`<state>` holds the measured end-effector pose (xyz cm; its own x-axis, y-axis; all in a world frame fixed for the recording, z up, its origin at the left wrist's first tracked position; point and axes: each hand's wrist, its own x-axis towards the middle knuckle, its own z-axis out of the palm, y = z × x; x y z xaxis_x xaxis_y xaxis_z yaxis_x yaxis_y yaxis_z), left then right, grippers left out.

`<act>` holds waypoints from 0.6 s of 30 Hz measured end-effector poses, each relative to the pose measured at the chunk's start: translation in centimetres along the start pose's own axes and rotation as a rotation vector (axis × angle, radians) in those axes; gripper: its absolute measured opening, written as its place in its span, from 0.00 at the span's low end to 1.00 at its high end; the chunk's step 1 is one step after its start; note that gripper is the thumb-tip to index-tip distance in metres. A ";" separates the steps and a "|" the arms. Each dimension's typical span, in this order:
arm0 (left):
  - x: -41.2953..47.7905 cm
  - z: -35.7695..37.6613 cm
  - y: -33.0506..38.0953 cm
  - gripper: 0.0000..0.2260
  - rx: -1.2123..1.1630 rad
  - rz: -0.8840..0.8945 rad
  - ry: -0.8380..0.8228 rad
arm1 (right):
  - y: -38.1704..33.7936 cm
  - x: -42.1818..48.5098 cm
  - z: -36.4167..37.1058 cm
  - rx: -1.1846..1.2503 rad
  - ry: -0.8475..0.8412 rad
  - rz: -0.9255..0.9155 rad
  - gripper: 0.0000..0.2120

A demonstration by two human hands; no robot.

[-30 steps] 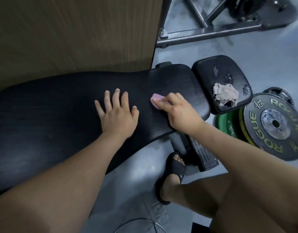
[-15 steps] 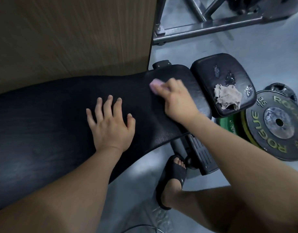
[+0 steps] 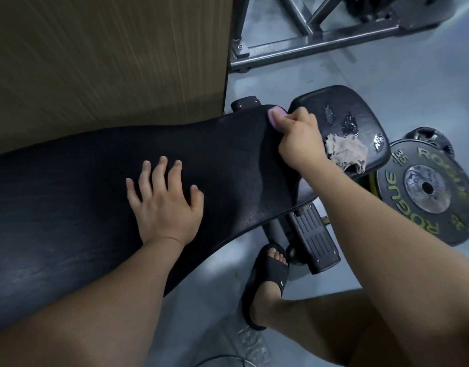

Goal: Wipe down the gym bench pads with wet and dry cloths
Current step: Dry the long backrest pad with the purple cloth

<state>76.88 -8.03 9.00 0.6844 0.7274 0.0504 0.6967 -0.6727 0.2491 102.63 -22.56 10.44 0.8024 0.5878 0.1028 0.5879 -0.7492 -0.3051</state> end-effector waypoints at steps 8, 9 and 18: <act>-0.1 -0.1 0.1 0.26 -0.023 0.001 -0.004 | -0.5 -13.1 -1.0 -0.030 0.002 -0.197 0.31; -0.1 -0.1 0.1 0.26 -0.025 0.001 -0.004 | -0.7 -14.6 -1.1 -0.027 -0.051 -0.286 0.31; 0.0 -0.2 0.1 0.26 -0.034 -0.001 -0.003 | 0.4 -10.5 -1.5 -0.158 0.054 0.005 0.30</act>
<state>76.88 -8.11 9.23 0.6844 0.7275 0.0476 0.6895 -0.6671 0.2819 94.58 -29.46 10.64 0.8069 0.5703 0.1536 0.5896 -0.7930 -0.1533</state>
